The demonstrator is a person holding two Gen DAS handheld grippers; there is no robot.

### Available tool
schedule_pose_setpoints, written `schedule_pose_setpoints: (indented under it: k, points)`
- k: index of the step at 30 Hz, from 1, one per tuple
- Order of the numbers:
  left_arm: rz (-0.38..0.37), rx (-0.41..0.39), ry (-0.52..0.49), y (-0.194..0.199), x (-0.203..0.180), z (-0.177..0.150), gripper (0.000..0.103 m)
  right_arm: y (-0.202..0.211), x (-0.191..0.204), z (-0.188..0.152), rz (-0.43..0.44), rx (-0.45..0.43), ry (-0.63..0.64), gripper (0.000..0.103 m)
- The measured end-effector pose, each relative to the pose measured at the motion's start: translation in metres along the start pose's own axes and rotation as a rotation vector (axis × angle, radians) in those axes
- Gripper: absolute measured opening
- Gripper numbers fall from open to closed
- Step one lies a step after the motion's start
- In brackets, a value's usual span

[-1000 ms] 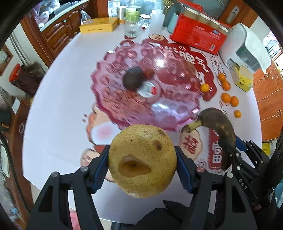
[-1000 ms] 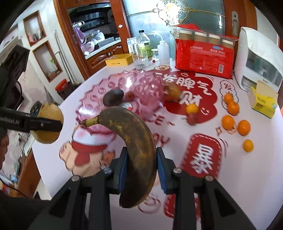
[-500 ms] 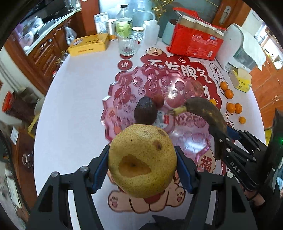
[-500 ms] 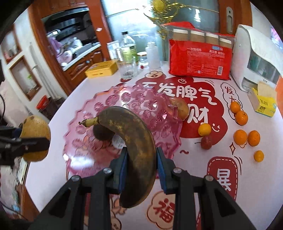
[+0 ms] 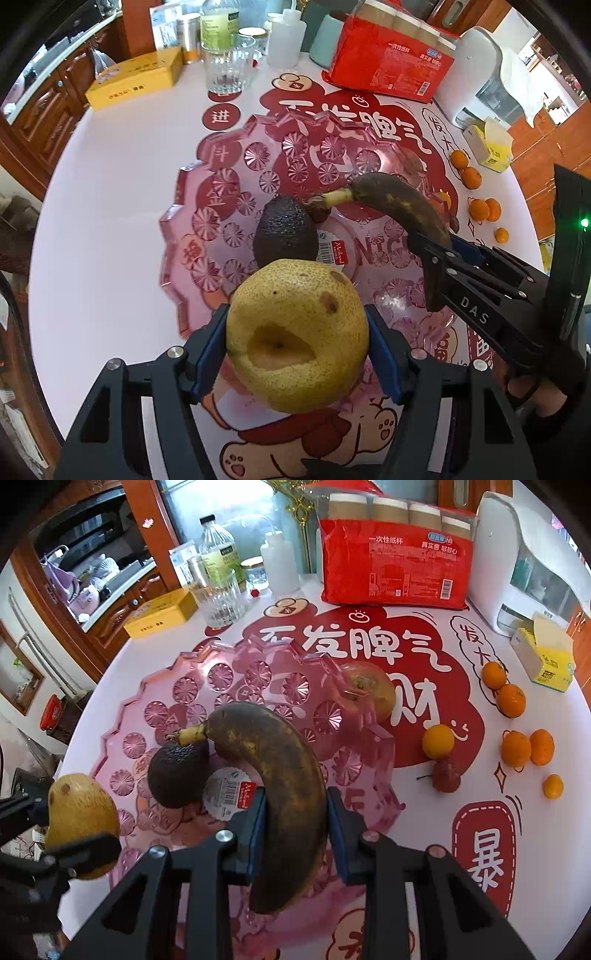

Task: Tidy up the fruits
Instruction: 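Carry pear and banana over the pink bowl and open both tools to drop them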

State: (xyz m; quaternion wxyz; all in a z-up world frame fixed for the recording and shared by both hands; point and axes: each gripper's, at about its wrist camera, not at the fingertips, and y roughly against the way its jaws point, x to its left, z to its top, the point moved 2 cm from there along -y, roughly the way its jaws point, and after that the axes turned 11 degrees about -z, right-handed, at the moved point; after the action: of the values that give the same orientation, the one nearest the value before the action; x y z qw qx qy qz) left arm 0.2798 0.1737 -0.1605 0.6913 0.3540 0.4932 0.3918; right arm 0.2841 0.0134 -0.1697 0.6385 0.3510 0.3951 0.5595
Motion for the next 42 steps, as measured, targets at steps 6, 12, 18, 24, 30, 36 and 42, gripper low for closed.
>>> schedule_pose_setpoints:
  k: [6,12,18,24,30,36,42]
  points:
    - [-0.016,0.010,-0.025,-0.016,0.001,0.007,0.068,-0.012,0.008,0.010,-0.013,0.014,0.004,0.031]
    - [-0.023,0.031,-0.033,-0.028,0.005,0.010,0.068,-0.025,0.015,0.013,-0.010,0.045,0.008,0.031]
    - [-0.018,0.060,-0.006,-0.037,0.012,0.010,0.068,-0.018,0.013,0.016,0.008,0.011,-0.016,0.033]
    - [-0.044,-0.003,-0.003,-0.020,0.010,0.009,0.080,-0.002,0.003,0.014,0.007,-0.013,-0.034,0.039]
    - [-0.066,-0.024,0.007,-0.005,0.002,-0.001,0.080,0.012,-0.011,-0.005,0.006,-0.012,-0.079,0.040]
    - [-0.094,-0.049,-0.017,0.007,-0.018,-0.018,0.080,0.035,-0.037,-0.033,-0.007,-0.030,-0.138,0.040]
    - [-0.120,-0.049,-0.075,0.013,-0.048,-0.033,0.079,0.049,-0.066,-0.065,-0.022,-0.028,-0.209,0.043]
